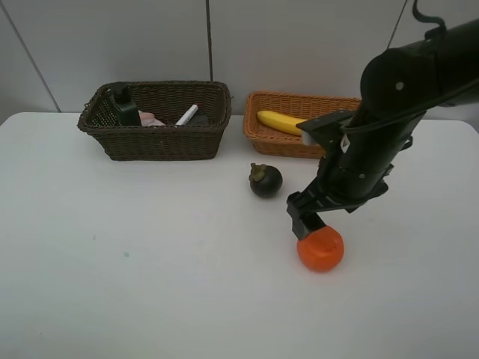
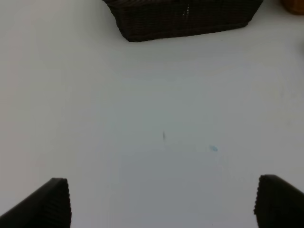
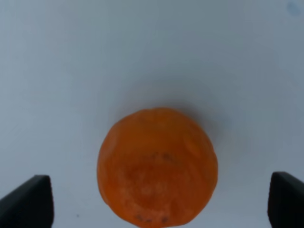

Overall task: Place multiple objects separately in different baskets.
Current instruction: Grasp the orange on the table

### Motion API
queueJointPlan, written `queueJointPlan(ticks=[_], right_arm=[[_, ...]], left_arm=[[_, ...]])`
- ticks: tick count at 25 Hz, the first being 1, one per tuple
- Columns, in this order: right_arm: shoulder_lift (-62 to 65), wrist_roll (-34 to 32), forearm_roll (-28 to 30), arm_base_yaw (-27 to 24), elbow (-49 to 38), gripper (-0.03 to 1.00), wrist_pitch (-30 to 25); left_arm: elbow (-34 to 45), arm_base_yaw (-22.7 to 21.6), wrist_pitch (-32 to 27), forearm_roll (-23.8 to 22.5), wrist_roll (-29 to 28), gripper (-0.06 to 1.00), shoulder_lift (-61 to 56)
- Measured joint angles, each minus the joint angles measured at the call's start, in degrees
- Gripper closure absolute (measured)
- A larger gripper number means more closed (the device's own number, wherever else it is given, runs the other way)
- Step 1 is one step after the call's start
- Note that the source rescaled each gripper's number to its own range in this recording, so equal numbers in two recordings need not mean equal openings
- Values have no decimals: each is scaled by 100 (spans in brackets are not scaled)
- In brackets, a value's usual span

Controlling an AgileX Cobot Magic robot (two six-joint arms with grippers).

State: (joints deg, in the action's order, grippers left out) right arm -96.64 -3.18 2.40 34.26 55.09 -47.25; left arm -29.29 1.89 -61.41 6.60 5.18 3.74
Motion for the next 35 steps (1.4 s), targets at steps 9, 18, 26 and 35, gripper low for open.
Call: queueJointPlan(ticks=[9, 18, 26, 35], right_arm=[[-406, 152, -121, 0, -424, -3, 590], [-1011, 164, -121, 0, -444, -3, 782], [-1241, 164, -52, 0, -451, 1, 815], [-1212, 163, 12, 0, -451, 33, 626]], left_arm=[[0, 0, 0, 0, 0, -6, 0], [0, 0, 0, 0, 11, -6, 0], [0, 0, 0, 0, 15, -6, 0], [0, 0, 0, 0, 15, -6, 0]])
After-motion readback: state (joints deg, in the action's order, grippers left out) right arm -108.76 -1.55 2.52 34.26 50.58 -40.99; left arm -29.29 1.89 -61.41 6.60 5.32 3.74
